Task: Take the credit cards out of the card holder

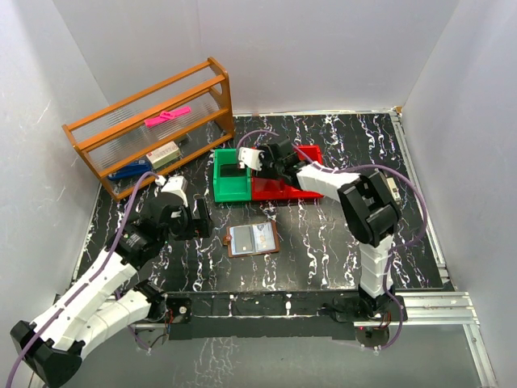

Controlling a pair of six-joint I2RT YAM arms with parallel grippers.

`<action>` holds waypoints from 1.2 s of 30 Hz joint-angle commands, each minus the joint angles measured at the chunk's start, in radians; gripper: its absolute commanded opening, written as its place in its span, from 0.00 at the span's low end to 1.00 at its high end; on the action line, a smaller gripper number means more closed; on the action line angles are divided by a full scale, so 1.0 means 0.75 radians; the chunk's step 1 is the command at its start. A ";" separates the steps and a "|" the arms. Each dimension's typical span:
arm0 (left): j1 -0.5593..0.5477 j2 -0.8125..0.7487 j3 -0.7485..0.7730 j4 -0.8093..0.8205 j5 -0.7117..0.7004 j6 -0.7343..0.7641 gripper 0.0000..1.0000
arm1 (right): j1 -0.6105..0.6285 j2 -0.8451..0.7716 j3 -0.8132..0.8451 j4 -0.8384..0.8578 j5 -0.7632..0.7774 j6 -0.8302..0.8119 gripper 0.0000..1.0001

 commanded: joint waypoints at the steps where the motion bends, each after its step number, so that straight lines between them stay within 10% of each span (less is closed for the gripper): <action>1: -0.003 0.008 -0.012 -0.006 0.019 0.023 0.99 | 0.007 -0.214 -0.063 0.216 -0.040 0.206 0.49; 6: -0.003 0.012 -0.018 -0.004 0.001 0.008 0.99 | 0.005 -0.484 -0.208 0.341 0.026 1.011 0.58; 12: -0.002 0.035 -0.026 -0.007 -0.059 -0.040 0.99 | 0.033 -0.651 -0.404 0.061 -0.208 1.990 0.47; 20: -0.003 -0.020 -0.040 -0.038 -0.187 -0.126 0.99 | 0.458 -0.725 -0.562 -0.217 0.424 2.271 0.59; 36: -0.003 -0.049 -0.043 -0.048 -0.220 -0.138 0.99 | 0.736 -0.373 -0.249 -0.488 0.589 2.293 0.62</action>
